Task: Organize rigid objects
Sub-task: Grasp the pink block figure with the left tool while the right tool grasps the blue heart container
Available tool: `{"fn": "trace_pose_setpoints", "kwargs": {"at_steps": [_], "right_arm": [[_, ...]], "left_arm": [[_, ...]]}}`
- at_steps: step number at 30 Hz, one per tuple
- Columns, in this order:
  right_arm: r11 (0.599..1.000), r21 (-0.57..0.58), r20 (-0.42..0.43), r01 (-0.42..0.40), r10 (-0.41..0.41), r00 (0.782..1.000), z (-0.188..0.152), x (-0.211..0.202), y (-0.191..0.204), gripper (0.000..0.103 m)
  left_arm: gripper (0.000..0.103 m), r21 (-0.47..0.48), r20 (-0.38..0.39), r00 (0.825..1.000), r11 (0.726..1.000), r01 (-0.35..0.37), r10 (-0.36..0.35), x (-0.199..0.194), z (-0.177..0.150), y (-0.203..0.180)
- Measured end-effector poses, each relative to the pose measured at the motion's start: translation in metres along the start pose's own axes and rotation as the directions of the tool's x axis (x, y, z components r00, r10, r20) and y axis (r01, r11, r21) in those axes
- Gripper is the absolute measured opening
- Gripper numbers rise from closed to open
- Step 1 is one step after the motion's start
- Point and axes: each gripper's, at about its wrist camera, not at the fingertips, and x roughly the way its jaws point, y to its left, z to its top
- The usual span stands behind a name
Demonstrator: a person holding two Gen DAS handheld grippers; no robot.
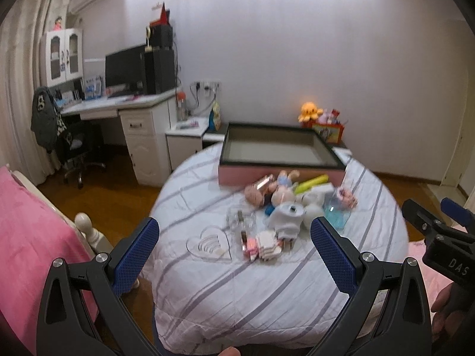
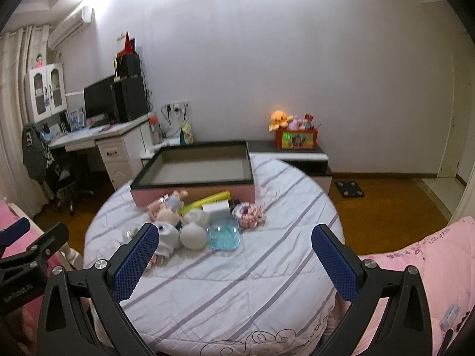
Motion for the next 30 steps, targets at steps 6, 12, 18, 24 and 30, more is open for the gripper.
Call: {"fn": "trace_pose_setpoints", "kwargs": {"at_steps": [6,12,18,24,30], "right_arm": [[1.0,-0.018,-0.09,-0.007,0.005,0.996,-0.017,0.04,0.0,0.103],[0.999,-0.03,-0.165,-0.014,0.008,0.986,-0.029,0.075,-0.001,0.103],[0.999,-0.032,-0.229,-0.02,0.013,0.973,-0.037,0.11,-0.003,0.103],[0.999,-0.02,-0.257,-0.034,0.028,0.966,-0.036,0.134,-0.007,0.103],[0.999,-0.017,-0.277,-0.044,0.038,0.96,-0.032,0.153,-0.008,0.093]], "left_arm": [[0.103,0.001,-0.105,0.994,1.0,-0.005,0.005,0.049,-0.023,0.001],[0.103,-0.004,-0.2,0.98,1.0,-0.001,0.0,0.092,-0.04,0.0],[0.103,-0.024,-0.251,0.968,1.0,0.006,-0.012,0.121,-0.046,0.001],[0.103,-0.045,-0.277,0.959,0.998,0.045,-0.055,0.137,-0.045,-0.005],[0.103,-0.065,-0.284,0.956,0.996,0.058,-0.074,0.141,-0.05,-0.006]]}}
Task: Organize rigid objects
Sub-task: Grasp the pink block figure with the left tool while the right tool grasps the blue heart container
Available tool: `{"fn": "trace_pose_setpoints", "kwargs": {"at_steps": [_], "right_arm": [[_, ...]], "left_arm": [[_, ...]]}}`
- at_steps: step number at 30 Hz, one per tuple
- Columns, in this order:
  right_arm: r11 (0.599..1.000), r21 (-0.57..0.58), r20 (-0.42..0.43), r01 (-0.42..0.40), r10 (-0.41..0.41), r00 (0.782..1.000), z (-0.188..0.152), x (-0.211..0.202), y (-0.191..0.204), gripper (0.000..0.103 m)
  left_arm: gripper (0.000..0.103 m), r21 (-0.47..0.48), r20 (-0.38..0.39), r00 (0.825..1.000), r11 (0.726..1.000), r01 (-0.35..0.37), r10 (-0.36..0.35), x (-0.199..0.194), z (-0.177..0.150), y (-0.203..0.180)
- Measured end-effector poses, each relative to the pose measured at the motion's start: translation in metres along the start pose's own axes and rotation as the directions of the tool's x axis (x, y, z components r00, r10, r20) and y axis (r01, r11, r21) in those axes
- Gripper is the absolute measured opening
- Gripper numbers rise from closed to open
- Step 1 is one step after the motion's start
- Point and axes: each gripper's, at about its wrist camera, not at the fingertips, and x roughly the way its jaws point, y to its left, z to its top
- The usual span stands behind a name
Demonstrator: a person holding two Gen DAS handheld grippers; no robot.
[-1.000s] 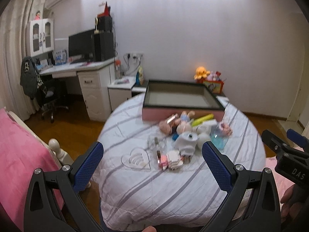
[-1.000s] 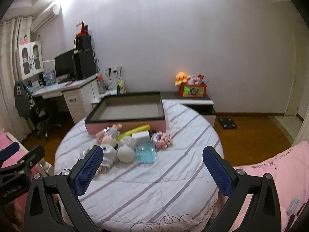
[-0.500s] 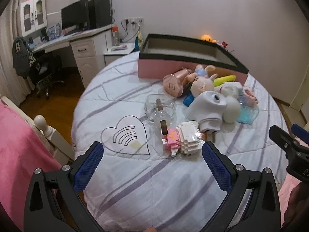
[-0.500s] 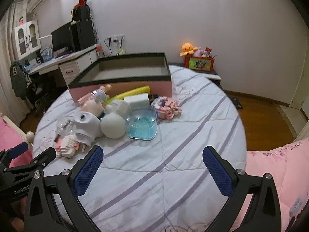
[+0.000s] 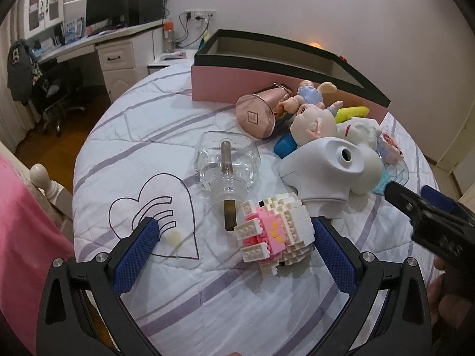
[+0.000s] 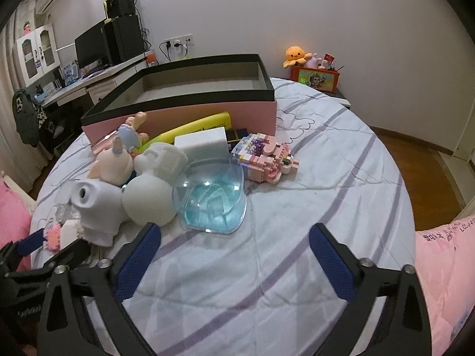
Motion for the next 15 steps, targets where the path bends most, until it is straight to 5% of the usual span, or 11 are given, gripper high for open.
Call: {"fn": "trace_pose_setpoints", "kwargs": {"at_steps": [7,12,15], "right_arm": [[1.0,-0.007,-0.034,-0.012,0.012,0.999,0.009,0.023,0.003,0.078],[1.0,-0.007,-0.049,-0.004,0.003,0.999,0.017,0.034,0.008,0.074],[0.999,-0.025,-0.042,-0.021,0.02,0.999,0.016,0.033,0.01,0.062]], "left_arm": [[0.101,-0.02,0.01,0.999,0.999,0.033,-0.033,-0.003,0.0,0.008],[0.103,0.043,0.024,0.999,0.998,-0.034,0.033,0.01,0.004,-0.003],[0.082,0.047,0.046,0.999,0.999,-0.022,0.019,0.005,0.001,-0.004]]}}
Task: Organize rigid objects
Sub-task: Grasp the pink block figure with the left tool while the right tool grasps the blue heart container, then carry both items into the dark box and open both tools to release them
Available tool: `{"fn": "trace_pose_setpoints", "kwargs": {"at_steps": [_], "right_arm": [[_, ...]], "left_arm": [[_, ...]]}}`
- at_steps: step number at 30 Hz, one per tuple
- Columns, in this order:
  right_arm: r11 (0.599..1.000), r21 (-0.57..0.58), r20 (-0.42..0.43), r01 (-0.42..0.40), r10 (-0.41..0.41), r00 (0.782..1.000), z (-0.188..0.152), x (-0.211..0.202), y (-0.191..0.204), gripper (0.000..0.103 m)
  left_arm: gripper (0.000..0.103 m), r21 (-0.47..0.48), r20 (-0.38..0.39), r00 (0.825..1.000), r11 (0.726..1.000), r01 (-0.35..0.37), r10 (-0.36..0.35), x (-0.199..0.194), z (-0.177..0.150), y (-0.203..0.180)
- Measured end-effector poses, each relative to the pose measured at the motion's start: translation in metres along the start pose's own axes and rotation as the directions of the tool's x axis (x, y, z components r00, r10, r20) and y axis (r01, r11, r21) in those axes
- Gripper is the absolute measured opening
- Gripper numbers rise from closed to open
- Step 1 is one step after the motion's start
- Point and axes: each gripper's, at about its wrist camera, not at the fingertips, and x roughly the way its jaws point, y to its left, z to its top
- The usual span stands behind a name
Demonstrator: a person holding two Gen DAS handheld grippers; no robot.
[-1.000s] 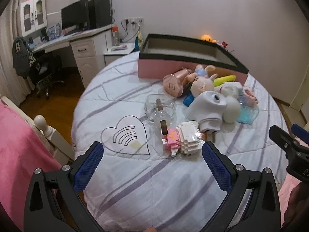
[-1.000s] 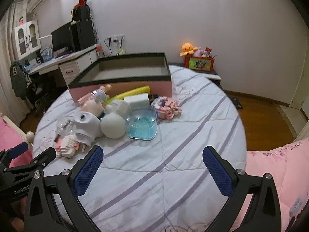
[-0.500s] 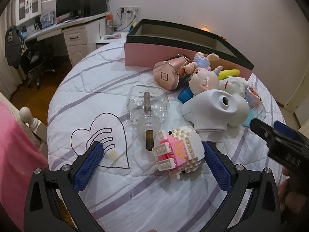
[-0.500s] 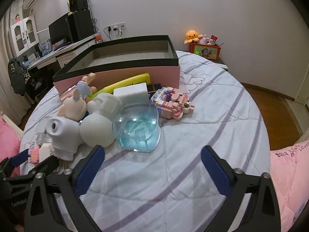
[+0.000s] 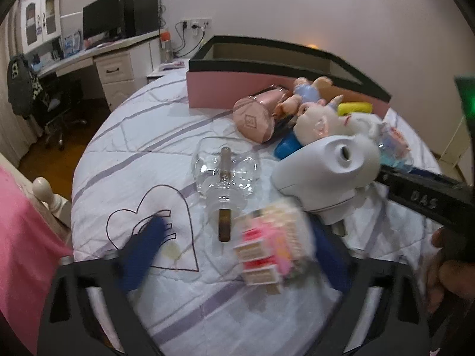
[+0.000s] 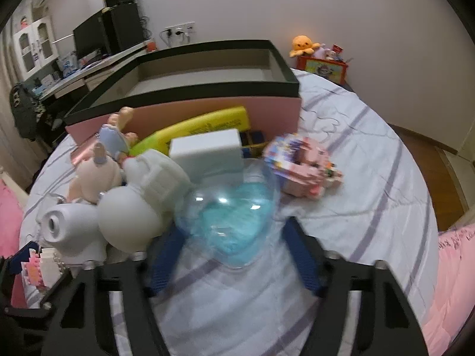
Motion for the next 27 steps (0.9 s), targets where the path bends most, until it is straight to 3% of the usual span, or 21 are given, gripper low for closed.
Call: {"fn": "trace_pose_setpoints", "kwargs": {"at_steps": [4,6,18,27], "right_arm": [[0.999,0.004,0.016,-0.036,0.036,0.999,-0.009,-0.008,-0.002,0.062],[0.999,0.002,0.02,-0.051,0.051,0.999,-0.013,-0.011,-0.002,0.062],[0.991,0.034,0.028,-0.132,0.132,0.991,-0.037,-0.041,-0.011,0.062],[0.982,0.012,0.085,-0.189,0.187,0.979,-0.023,-0.068,-0.005,0.062]], "left_arm": [[0.054,-0.006,0.009,1.0,1.0,0.025,-0.025,-0.008,-0.003,0.006],[0.046,-0.027,0.008,0.999,0.998,0.051,-0.051,-0.014,-0.005,0.014],[0.044,-0.05,0.029,0.996,0.995,0.085,-0.084,-0.038,-0.017,0.026],[0.044,-0.023,0.099,0.991,0.995,0.095,-0.092,-0.063,0.006,0.024]]}}
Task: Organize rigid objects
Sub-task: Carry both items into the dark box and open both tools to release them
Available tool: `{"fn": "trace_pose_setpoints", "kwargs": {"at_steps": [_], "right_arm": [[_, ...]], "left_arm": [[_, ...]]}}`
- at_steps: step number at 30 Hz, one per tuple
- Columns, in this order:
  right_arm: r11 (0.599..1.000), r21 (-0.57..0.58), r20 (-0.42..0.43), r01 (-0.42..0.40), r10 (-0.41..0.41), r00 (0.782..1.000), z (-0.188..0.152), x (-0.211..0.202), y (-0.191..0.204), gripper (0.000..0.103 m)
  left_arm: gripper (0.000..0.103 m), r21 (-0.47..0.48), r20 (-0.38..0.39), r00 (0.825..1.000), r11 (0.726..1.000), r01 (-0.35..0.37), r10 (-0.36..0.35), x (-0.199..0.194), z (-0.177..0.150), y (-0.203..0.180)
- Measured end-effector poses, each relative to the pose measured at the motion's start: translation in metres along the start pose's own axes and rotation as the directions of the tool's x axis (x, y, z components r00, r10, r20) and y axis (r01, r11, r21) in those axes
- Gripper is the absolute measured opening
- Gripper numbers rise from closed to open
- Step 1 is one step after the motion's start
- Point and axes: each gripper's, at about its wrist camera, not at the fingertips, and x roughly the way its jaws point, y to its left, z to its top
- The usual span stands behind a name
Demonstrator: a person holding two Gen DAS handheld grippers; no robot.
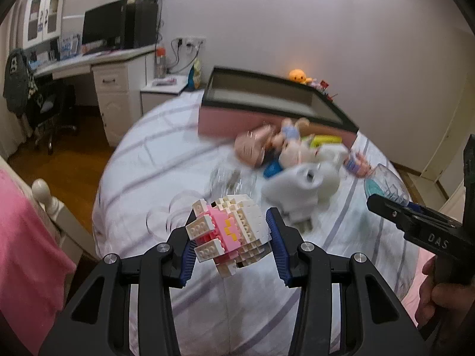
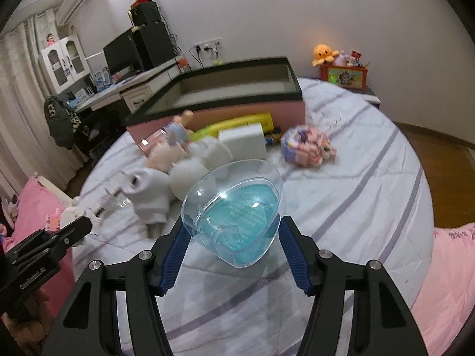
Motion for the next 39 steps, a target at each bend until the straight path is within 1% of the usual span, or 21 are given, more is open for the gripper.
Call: {"fn": "trace_pose_setpoints", "kwargs": {"at_steps": [3,8,11,13,16,20,26,30,32,33,34,36,39], "right_arm": [[1.0,-0.025,0.03,-0.011,0.012,0.999,0.015,-0.008,0.007,0.062],[0.998,-0.061,0.087,-0.008,0.013,0.996,0.059,-0.01,0.008,0.062],[0.997,-0.076,0.095,0.007,0.0,0.995,0.089,0.004,0.005,0.062],[0.997,-0.08,0.084,0.014,-0.007,0.996,0.107,0.019,0.003,0.062],[0.998,-0.068,0.057,0.018,-0.015,0.998,0.133,0.049,-0.004,0.062],[0.998,-0.056,0.018,0.031,-0.03,0.999,0.15,0.081,-0.011,0.062],[0.997,-0.06,-0.046,0.056,-0.059,0.997,0.16,0.126,-0.015,0.063],[0.997,-0.054,-0.068,0.06,-0.063,0.996,0.158,0.138,-0.015,0.063],[0.996,-0.057,-0.078,0.065,-0.069,0.995,0.156,0.141,-0.015,0.064],[0.996,-0.061,-0.086,0.068,-0.073,0.994,0.154,0.142,-0.015,0.065],[0.996,-0.062,-0.089,0.069,-0.074,0.993,0.154,0.143,-0.015,0.074],[0.996,-0.06,-0.081,0.07,-0.075,0.994,0.151,0.139,-0.015,0.086],[0.996,-0.039,-0.063,0.086,-0.088,0.994,0.149,0.127,-0.017,0.089]], "left_arm": [[0.044,0.023,0.039,0.999,1.0,-0.001,0.001,-0.002,0.025,-0.004],[0.044,0.083,0.112,0.994,0.996,-0.019,0.01,0.008,0.081,-0.014],[0.044,0.103,0.138,0.99,0.995,-0.018,0.004,0.022,0.114,-0.02],[0.044,0.116,0.145,0.989,0.993,-0.018,0.001,0.035,0.133,-0.022],[0.044,0.128,0.136,0.991,0.992,-0.014,-0.004,0.063,0.158,-0.024],[0.044,0.106,0.099,0.995,0.994,-0.002,-0.008,0.105,0.182,-0.02],[0.045,0.076,0.04,0.999,0.997,0.011,-0.014,0.153,0.192,-0.015],[0.045,0.087,-0.006,1.0,0.996,0.01,-0.01,0.175,0.191,-0.017],[0.055,0.089,-0.016,1.0,0.996,0.004,-0.003,0.179,0.189,-0.016],[0.071,0.086,-0.014,1.0,0.996,0.0,0.002,0.178,0.189,-0.014],[0.089,0.08,-0.006,1.0,0.997,-0.012,0.012,0.176,0.187,-0.013],[0.1,0.073,0.018,0.999,0.997,-0.031,0.03,0.169,0.187,-0.011],[0.103,0.07,0.046,0.998,0.997,-0.04,0.036,0.151,0.183,-0.006]]}}
